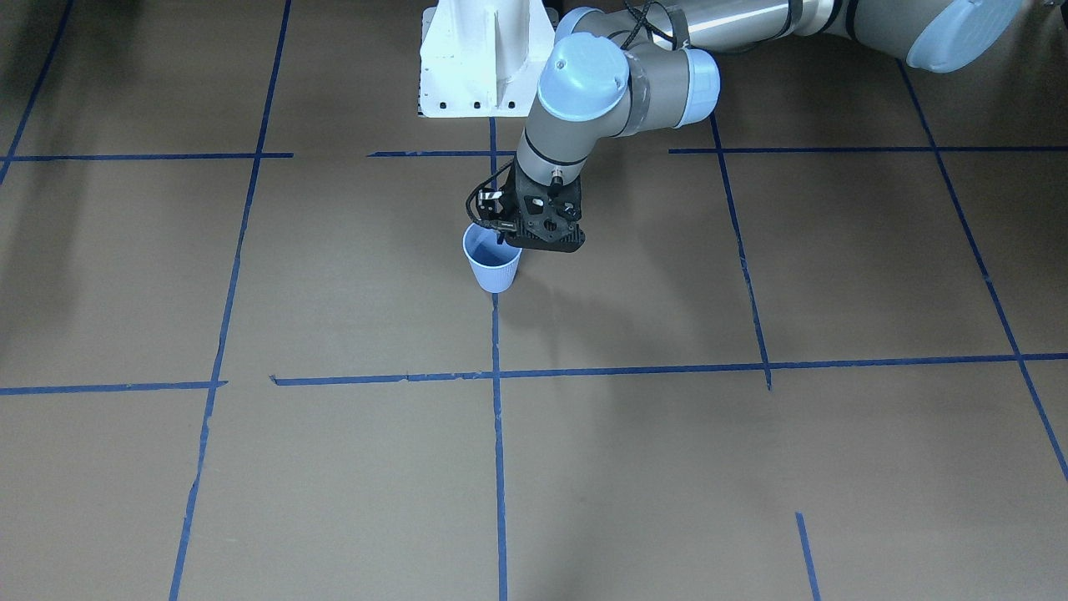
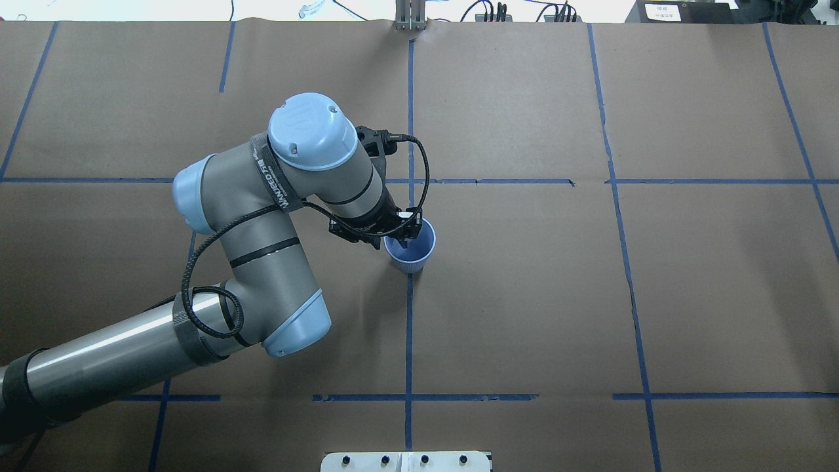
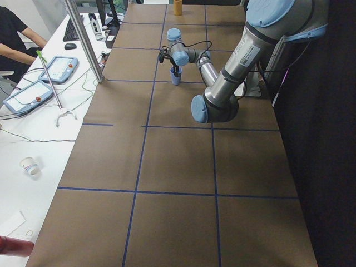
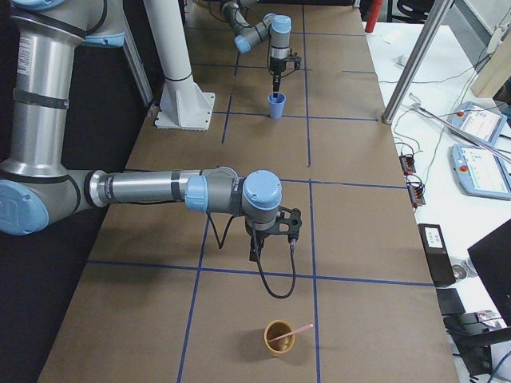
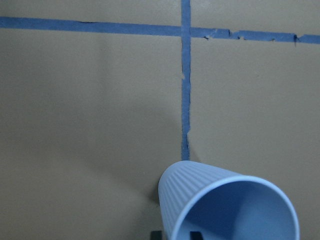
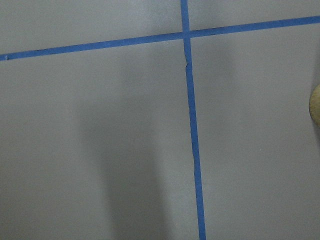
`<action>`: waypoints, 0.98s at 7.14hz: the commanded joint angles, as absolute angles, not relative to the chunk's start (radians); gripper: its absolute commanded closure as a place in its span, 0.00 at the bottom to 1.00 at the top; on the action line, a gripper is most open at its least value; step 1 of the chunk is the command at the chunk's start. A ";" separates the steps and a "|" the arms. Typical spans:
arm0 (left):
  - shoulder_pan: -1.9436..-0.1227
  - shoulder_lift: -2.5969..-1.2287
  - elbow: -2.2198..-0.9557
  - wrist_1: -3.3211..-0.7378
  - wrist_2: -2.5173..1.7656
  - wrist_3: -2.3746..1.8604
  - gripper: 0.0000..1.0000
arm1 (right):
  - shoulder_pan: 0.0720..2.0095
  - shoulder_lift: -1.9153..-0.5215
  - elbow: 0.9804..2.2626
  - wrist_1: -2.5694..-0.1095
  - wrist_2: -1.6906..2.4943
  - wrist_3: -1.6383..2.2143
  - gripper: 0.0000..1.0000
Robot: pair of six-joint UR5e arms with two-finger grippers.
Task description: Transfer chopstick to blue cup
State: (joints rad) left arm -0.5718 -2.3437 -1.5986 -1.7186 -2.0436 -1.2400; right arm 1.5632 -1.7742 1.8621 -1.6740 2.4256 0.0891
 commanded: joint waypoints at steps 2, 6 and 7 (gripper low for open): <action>-0.609 -2.234 -1.740 -1.718 -2.046 -1.267 0.00 | 1.620 -1.781 1.763 -1.445 2.354 0.055 0.00; -0.618 -2.175 -1.799 -1.717 -2.046 -1.266 0.00 | 1.695 -1.715 1.369 -0.820 2.223 0.021 0.02; -0.618 -2.177 -1.801 -1.718 -2.046 -1.267 0.00 | 1.730 -1.695 1.338 -0.819 2.221 0.023 0.02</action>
